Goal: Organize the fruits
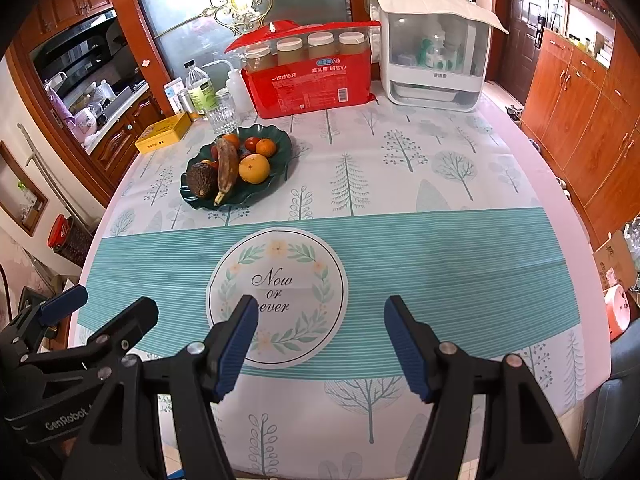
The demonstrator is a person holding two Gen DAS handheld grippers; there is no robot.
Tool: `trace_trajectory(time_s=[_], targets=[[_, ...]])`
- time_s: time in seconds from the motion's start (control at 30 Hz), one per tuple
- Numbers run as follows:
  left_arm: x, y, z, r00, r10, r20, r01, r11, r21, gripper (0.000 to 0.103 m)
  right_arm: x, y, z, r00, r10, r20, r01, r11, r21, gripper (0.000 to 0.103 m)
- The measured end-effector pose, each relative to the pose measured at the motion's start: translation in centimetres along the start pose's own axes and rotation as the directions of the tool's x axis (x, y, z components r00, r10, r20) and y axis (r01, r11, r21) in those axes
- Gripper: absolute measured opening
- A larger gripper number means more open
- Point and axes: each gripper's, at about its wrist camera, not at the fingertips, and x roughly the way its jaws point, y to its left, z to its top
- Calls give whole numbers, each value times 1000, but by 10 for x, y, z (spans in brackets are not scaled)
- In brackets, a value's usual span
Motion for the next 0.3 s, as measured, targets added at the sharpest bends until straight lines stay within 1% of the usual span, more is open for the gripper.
trace_trajectory(time_s=[0.3], targets=[[1,1,-1,1000,-1,-3,1,1000,-3,102,0,0,0,1000,1,-1,-1,1000,0,66]])
